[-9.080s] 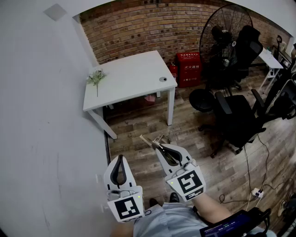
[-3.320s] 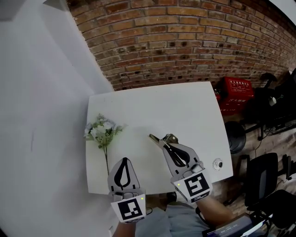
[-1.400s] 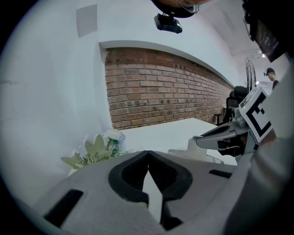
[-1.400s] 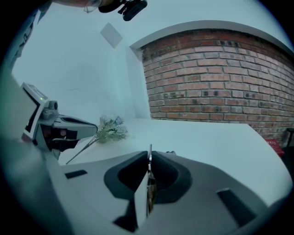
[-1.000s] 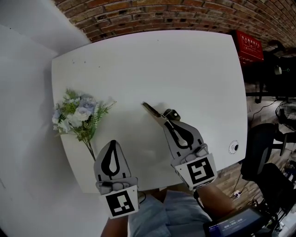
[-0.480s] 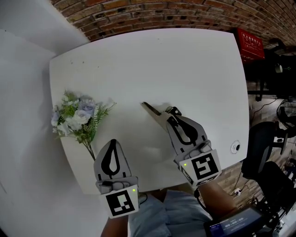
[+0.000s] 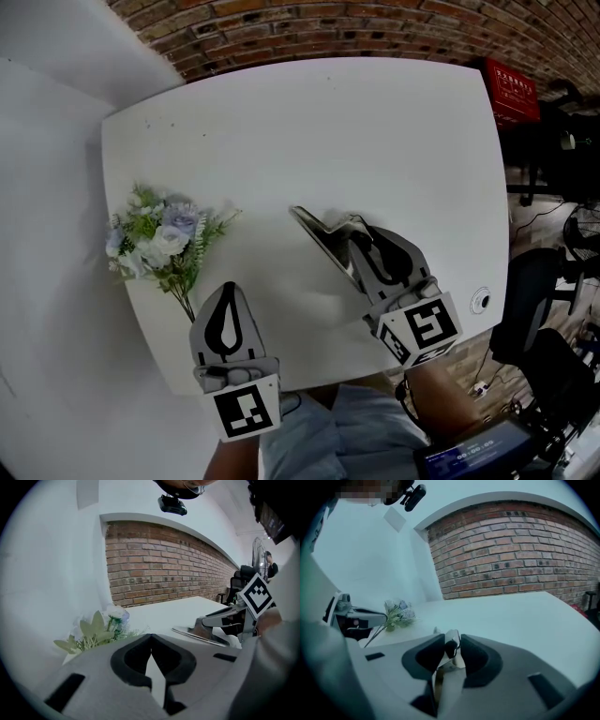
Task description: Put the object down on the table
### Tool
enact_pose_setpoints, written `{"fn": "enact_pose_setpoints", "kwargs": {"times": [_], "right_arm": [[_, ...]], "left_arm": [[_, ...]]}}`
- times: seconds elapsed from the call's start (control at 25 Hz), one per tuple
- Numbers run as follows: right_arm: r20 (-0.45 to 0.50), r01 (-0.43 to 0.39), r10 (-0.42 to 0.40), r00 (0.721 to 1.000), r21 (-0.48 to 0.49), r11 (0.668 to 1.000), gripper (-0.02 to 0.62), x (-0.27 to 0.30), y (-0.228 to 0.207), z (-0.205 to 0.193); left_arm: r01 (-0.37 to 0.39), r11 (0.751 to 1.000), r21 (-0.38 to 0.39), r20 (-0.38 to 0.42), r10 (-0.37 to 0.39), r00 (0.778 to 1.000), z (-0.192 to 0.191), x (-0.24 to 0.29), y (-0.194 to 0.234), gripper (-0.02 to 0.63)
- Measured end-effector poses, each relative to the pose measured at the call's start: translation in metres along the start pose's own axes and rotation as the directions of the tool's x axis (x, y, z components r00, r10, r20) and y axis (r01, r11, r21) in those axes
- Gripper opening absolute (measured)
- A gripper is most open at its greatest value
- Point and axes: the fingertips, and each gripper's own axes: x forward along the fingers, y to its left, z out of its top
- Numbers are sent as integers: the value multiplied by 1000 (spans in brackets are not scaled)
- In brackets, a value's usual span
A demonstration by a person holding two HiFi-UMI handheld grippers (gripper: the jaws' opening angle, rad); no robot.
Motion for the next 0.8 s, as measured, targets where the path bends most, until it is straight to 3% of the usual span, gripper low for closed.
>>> {"fn": "enact_pose_setpoints", "kwargs": {"times": [0.36,0.8], "right_arm": [[29,-1,1,1000,10,1000,129,-5,-4,7],[150,-29,39,988,-70,997,79,-71,20,55]], "left_arm": [[-3,1000,6,10,3,1000,4,-2,1,9],[-37,999,30,143,33,989,60,-53,-29,9]]}}
